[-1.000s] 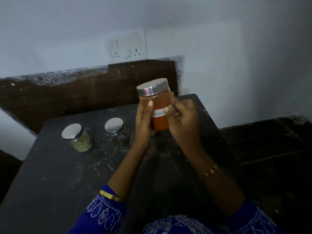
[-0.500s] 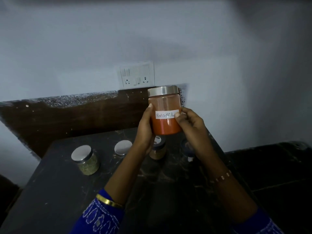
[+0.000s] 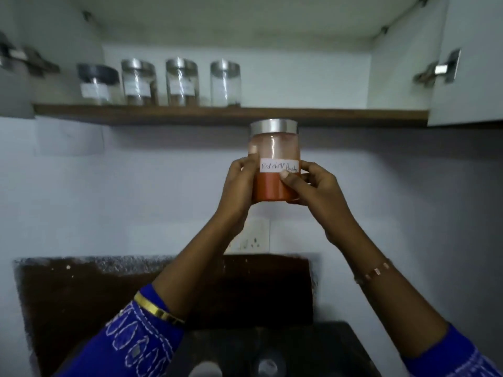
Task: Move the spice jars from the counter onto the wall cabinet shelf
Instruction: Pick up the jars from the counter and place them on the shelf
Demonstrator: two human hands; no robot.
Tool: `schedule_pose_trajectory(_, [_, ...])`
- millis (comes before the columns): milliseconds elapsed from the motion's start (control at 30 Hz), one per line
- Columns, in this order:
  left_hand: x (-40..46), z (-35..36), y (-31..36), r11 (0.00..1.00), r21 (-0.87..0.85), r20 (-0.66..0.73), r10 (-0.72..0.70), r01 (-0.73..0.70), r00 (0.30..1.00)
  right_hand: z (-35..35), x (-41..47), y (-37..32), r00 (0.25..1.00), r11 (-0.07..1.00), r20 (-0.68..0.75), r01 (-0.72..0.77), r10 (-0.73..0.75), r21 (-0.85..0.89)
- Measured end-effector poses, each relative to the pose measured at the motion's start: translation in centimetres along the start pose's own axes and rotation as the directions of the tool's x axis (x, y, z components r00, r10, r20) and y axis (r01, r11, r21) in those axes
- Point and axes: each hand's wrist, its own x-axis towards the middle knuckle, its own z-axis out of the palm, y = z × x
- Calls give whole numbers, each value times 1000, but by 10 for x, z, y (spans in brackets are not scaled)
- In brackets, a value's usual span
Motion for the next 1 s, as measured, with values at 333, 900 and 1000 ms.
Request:
schedule_pose_trajectory(333, [122, -5, 89, 981, 89, -113, 182, -173, 977, 7, 127, -63, 967, 974, -129, 225, -222, 9])
schedule_pose_trajectory(900, [220, -7, 53, 738, 655, 1, 214, -162, 977, 20, 230, -21, 981, 904, -75, 136, -181, -405])
schedule_pose_trajectory(1000, [229, -1, 52, 630, 767, 30, 153, -121, 988, 24, 243, -17, 979, 843, -121, 77, -166, -533])
